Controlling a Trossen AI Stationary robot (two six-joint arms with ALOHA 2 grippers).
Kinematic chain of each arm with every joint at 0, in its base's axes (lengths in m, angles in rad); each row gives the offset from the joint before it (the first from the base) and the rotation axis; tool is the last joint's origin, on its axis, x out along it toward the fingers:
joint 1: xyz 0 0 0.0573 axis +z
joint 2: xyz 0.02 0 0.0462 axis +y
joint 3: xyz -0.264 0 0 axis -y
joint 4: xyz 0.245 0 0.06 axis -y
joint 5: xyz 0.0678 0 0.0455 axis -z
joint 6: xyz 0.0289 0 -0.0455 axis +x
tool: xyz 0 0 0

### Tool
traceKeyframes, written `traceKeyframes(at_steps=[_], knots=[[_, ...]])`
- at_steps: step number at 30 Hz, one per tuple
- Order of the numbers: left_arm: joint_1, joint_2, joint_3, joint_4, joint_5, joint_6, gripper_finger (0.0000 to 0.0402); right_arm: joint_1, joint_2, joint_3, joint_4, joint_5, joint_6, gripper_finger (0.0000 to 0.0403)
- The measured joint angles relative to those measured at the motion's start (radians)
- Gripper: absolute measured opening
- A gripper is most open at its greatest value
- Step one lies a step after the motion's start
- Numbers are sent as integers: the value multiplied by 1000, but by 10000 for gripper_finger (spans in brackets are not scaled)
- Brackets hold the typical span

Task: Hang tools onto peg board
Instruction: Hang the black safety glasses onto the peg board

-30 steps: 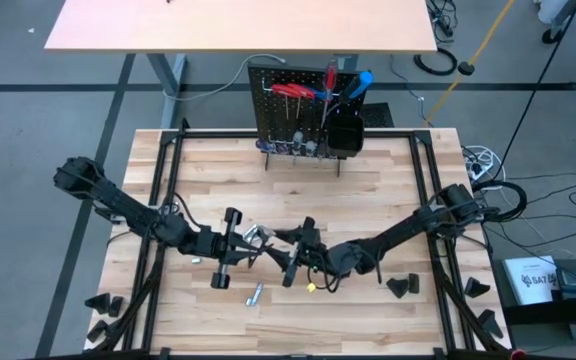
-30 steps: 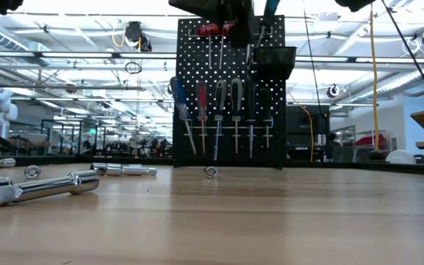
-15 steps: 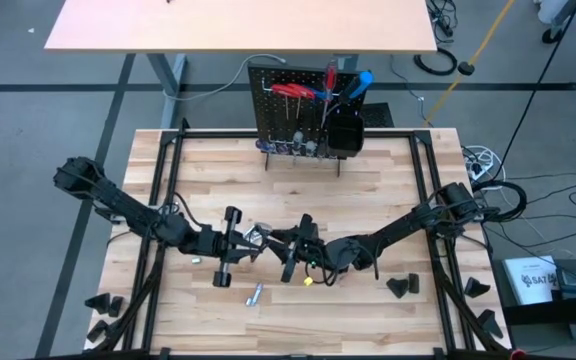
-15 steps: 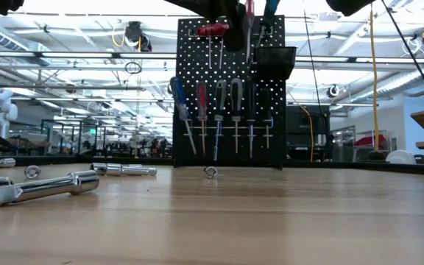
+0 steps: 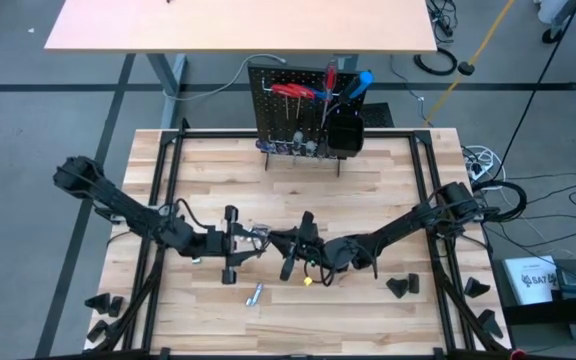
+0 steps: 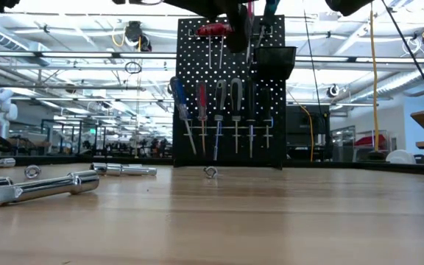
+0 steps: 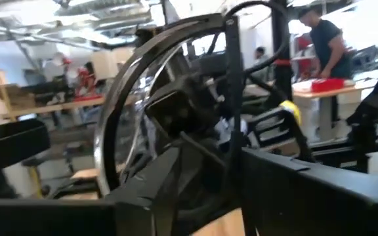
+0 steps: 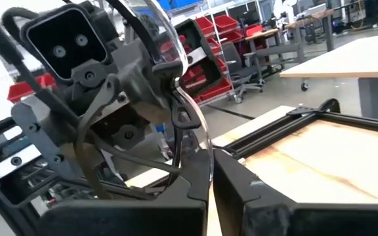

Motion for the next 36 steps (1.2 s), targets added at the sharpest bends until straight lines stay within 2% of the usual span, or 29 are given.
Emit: traceKeyframes(at_steps=[3,7,13,15,20,25,30,36], knots=[[-20,-43,0,-93,-46,-8,166,3,-15,0,-33,18,-3,2],[-47,-147,0,-221,-52,-77,176,23,-53,0,-77,77,-49,1],[-65,-278,0,-447,-55,-169,181,37,-88,0,-98,67,-101,1],[-68,-294,0,-443,-67,-190,181,37,-91,0,-131,64,-89,1],[-60,-237,0,-448,-223,-273,181,35,-91,0,-161,45,-53,0],[-46,-180,0,-410,-182,-306,181,34,-91,-1,-161,44,-56,0],[-30,-150,0,-352,-98,-316,181,34,-91,-1,-163,41,-57,0],[-1,-88,0,-286,-95,-332,176,34,-91,-1,-163,40,-57,0]])
